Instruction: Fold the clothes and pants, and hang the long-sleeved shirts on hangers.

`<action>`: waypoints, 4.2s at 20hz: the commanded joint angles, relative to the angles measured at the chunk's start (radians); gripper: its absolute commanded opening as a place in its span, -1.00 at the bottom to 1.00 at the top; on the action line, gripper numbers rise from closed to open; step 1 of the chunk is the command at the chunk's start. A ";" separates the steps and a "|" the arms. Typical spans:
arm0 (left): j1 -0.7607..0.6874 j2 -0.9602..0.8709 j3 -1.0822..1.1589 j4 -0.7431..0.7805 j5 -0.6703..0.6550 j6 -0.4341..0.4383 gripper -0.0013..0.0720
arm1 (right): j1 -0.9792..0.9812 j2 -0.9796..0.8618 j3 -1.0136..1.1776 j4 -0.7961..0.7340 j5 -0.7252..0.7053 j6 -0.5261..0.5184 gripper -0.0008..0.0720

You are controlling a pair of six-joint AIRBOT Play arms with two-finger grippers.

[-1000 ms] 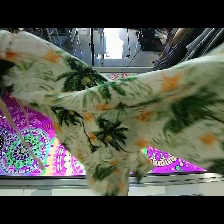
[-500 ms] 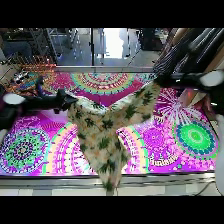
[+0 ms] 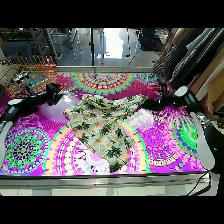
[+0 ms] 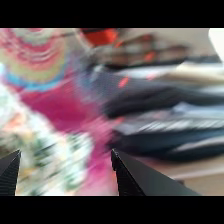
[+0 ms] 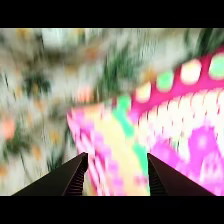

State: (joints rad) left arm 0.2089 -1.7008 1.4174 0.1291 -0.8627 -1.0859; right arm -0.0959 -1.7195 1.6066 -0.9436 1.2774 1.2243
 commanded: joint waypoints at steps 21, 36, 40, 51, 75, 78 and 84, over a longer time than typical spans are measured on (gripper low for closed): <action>0.060 0.087 0.015 0.992 -0.441 -0.306 -0.52 | 0.302 0.102 -0.474 -0.063 -0.099 -0.012 -0.39; 0.059 0.087 0.014 0.992 -0.442 -0.306 -0.52 | 0.370 0.102 -0.475 -0.175 -0.108 -0.054 -0.57; 0.060 0.087 0.014 0.992 -0.441 -0.306 -0.52 | 0.362 0.103 -0.475 -0.194 -0.112 -0.055 -0.57; 0.060 0.087 0.014 0.992 -0.441 -0.306 -0.52 | 0.365 0.104 -0.474 -0.136 -0.108 -0.067 -0.95; -0.055 0.043 0.011 0.812 -0.248 -0.373 0.96 | -0.252 0.034 -0.084 -0.163 -0.139 0.117 0.40; -0.121 -0.024 0.011 0.811 -0.229 -0.374 0.95 | -0.343 0.113 -0.299 -0.036 0.045 0.067 0.29; -0.176 -0.105 0.011 0.775 -0.121 -0.559 0.95 | -0.379 0.405 -0.877 0.189 0.020 0.039 0.22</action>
State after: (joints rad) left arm 0.0536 -1.7744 1.4284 0.9318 -1.0424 -1.5608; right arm -0.4553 -1.4239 0.9516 -0.8944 1.2800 1.2877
